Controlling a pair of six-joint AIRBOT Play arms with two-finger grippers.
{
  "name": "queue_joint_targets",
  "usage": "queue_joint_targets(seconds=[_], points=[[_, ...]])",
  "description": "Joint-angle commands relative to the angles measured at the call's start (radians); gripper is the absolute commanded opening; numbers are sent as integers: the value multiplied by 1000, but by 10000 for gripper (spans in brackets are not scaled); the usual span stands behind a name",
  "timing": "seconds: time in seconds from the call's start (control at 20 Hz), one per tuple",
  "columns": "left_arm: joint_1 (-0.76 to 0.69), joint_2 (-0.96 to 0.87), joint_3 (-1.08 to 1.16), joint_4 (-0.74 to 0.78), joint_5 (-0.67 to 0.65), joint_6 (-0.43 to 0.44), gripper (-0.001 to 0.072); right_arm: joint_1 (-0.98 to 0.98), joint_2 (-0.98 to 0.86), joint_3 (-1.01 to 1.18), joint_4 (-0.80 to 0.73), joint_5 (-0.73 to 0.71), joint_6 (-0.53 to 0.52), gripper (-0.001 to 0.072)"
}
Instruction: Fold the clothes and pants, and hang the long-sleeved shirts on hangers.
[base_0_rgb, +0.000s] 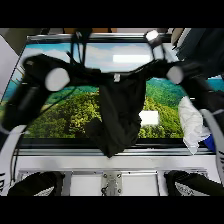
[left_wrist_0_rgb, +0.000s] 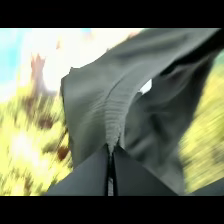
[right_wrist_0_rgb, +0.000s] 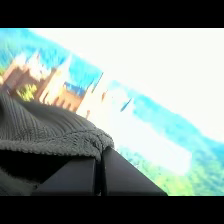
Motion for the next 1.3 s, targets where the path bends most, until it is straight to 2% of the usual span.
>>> queue_joint_targets(seconds=[0.0,0.15,0.25,0.35,0.5,0.6,0.75,0.9,1.05,1.25], points=[[-72,79,229,-2,4,31,17,-2,149,264,4,334,54,15],[-167,118,336,0,10,45,17,-2,267,338,5,365,165,14],[-212,148,333,0,9,44,17,-2,319,338,12,409,217,14],[-224,194,249,1,-14,34,18,-2,330,336,12,535,282,14],[-166,237,51,6,-103,-62,17,-2,288,290,19,755,348,15],[-114,240,-123,-9,-132,-93,18,-2,256,191,42,811,346,15],[-62,240,-409,-79,-76,-100,18,-2,248,-64,93,770,345,15],[-20,240,-629,-201,82,-99,18,-2,248,-299,156,685,346,15],[-23,238,-733,-272,138,-86,17,-2,246,-377,185,667,347,15],[-51,239,-766,-273,97,-76,18,-2,248,-377,186,669,347,16]])
